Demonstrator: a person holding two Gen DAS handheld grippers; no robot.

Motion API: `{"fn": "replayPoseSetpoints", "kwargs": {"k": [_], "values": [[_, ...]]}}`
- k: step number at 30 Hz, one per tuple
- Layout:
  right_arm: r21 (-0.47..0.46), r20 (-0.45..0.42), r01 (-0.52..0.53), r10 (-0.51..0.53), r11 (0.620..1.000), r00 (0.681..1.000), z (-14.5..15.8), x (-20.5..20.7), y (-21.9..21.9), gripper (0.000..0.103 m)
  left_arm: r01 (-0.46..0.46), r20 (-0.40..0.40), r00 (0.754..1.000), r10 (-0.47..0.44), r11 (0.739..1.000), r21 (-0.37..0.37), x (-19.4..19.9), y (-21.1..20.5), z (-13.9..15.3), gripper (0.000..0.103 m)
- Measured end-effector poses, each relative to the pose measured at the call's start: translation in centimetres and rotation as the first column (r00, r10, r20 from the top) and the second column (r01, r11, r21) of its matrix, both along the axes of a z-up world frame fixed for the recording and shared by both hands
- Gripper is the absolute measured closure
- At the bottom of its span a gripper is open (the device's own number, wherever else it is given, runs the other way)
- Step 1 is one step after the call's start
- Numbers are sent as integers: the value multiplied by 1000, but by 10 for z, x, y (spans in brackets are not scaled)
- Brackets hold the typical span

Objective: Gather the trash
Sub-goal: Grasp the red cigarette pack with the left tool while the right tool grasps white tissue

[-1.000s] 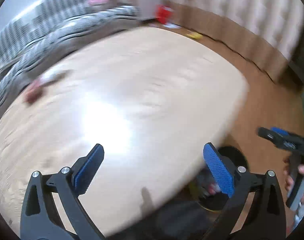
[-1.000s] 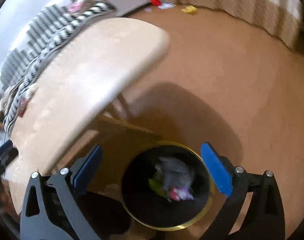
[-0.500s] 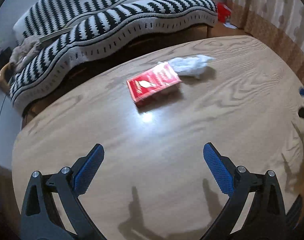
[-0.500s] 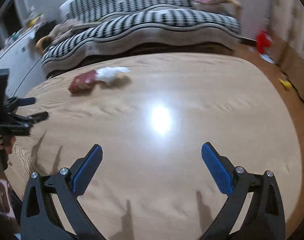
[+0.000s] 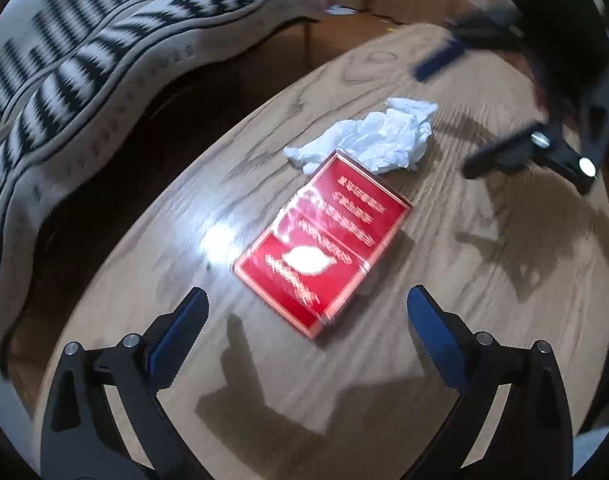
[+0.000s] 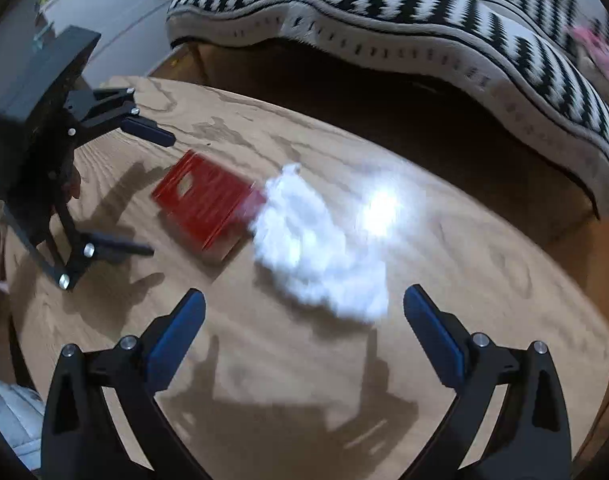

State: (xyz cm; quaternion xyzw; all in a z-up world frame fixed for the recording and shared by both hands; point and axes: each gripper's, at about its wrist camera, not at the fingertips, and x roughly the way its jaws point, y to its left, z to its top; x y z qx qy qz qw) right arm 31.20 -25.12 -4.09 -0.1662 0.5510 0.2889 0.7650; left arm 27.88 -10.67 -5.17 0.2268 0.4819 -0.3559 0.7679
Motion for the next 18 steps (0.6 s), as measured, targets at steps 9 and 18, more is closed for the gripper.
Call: {"fn": "replayPoseSetpoints", "kwargs": {"k": [9,18], "values": [[-33,-41,-49,48,998,998,-26,7,20,80,95,2,995,-95,995,-40,6,-16,-7,39],[4,-36,65,-65,998,997,-2,-30,10,83,59,8,998,-59,998,-20,-43,-14,22,41]]}}
